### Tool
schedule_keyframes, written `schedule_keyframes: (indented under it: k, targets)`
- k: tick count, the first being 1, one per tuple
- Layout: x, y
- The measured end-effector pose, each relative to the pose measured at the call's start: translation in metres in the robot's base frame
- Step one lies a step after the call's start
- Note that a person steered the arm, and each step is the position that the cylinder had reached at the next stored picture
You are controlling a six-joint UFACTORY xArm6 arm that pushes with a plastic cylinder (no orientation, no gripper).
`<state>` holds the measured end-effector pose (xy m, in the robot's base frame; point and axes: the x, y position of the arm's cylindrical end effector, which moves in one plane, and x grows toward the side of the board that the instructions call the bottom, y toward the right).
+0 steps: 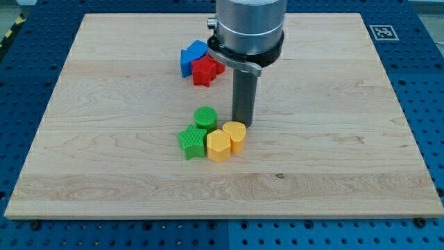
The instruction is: Move green circle and green star slightly down
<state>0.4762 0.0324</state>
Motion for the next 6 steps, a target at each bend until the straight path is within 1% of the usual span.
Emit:
schedule_keyframes:
  k: [1,2,3,6]
  targets:
    - [-0.017,0.002]
    - [-0.024,-0.021]
    - [-0.035,-0.033]
    - [-0.018,-0.065]
